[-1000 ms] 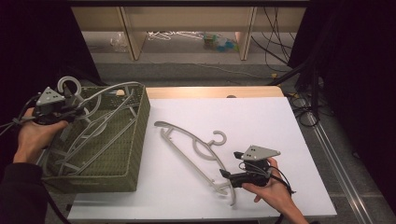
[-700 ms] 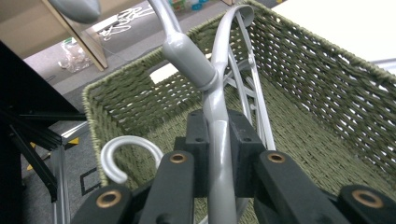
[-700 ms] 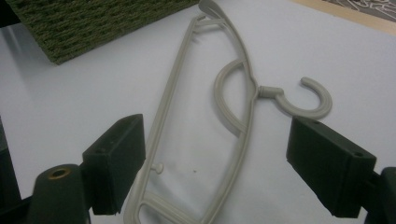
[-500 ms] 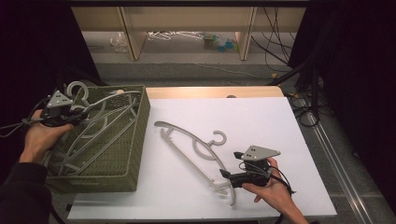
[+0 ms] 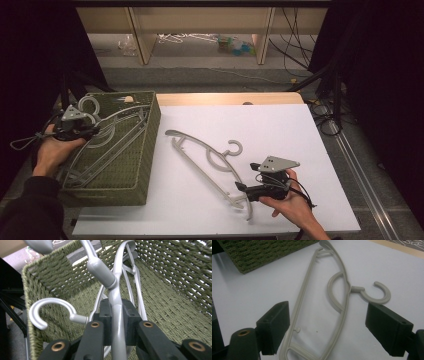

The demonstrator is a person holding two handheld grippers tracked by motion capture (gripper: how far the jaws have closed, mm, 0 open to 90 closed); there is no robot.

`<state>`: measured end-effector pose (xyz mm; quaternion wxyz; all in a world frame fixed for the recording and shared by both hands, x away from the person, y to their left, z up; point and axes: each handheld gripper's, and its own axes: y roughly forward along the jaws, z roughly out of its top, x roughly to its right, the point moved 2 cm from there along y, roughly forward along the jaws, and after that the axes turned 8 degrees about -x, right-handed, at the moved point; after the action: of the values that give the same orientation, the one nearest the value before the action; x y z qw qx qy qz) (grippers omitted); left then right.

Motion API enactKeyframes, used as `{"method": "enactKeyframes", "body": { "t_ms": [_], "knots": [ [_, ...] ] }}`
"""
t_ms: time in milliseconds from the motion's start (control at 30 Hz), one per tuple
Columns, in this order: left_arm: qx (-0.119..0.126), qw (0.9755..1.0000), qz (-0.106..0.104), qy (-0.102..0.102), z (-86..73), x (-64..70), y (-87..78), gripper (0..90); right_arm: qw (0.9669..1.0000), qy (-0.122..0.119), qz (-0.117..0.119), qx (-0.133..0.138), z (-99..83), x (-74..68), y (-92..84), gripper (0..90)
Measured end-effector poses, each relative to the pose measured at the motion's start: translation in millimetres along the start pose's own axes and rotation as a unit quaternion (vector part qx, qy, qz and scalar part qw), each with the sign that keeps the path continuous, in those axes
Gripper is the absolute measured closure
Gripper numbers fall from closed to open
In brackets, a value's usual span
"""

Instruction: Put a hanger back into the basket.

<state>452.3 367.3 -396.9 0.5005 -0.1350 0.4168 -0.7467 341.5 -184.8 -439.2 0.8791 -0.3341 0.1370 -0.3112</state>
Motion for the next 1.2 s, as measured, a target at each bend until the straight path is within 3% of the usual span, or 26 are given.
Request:
{"method": "enactKeyframes", "body": {
  "t_ms": [633, 867, 900, 967, 1000, 1033, 1067, 1100, 1133, 1167, 1200],
  "knots": [
    [-0.029, 0.9990, 0.001, -0.033, -24.5, -1.1, 29.8, 80.9, 1.0000, -0.002, 0.003, -0.003, 0.0, -0.1, 0.5, 20.6],
    [-0.037, 0.9989, 0.004, -0.031, -27.5, -1.7, 33.3, 79.9, 1.0000, -0.003, 0.004, -0.003, 0.1, -0.5, 0.4, 20.6],
    [-0.034, 0.9989, 0.006, -0.033, -27.1, -2.4, 32.5, 78.7, 1.0000, -0.003, 0.003, -0.003, 0.1, -0.5, 0.4, 20.6],
    [-0.022, 0.9981, 0.011, -0.056, -26.2, -3.3, 29.4, 72.6, 1.0000, -0.002, 0.003, -0.003, 0.2, -0.5, 0.3, 20.6],
    [-0.021, 0.9984, 0.013, -0.050, -25.7, -5.4, 26.3, 71.4, 1.0000, -0.002, 0.003, -0.003, 0.2, -0.5, 0.2, 20.6],
    [-0.014, 0.9978, 0.013, -0.063, -24.9, -3.8, 23.1, 69.4, 1.0000, -0.002, 0.003, -0.004, 0.0, -0.5, 0.3, 20.6],
    [-0.010, 0.9976, 0.015, -0.067, -24.0, -3.4, 20.9, 60.9, 1.0000, -0.001, 0.003, -0.005, -0.2, -0.4, 0.6, 20.6],
    [-0.003, 0.9965, 0.017, -0.082, -22.8, -1.6, 17.6, 60.9, 1.0000, -0.001, 0.003, -0.005, -0.2, -0.4, 0.6, 20.6],
    [0.007, 0.9962, 0.018, -0.085, -21.1, -1.2, 13.5, 54.8, 1.0000, -0.001, 0.003, -0.005, -0.3, -0.4, 0.8, 20.6],
    [0.022, 0.9945, 0.013, -0.102, -19.5, 1.9, 9.4, 52.4, 1.0000, 0.002, 0.004, -0.006, -0.3, -0.7, 0.6, 20.6],
    [0.035, 0.9939, 0.011, -0.104, -17.2, 3.9, 4.7, 52.4, 1.0000, 0.002, 0.004, -0.006, -0.3, -0.7, 0.6, 20.6]
  ]
}}
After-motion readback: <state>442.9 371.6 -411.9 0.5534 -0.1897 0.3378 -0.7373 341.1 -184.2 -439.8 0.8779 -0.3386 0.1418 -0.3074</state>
